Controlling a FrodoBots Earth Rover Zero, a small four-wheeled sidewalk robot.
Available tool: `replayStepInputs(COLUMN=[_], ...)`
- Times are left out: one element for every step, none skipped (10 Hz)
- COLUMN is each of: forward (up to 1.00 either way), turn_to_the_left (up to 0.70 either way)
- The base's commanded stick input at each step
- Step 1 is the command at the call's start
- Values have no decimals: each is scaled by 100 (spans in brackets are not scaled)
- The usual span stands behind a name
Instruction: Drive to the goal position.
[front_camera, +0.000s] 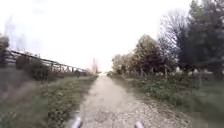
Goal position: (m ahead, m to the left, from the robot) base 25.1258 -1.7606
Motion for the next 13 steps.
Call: replayStepInputs(forward=[70,70,70,70,70,70,70,70,70,70,70,70,70], turn_to_the_left=[0,0,0,0,0,7,33,35,6,0,0,0,0])
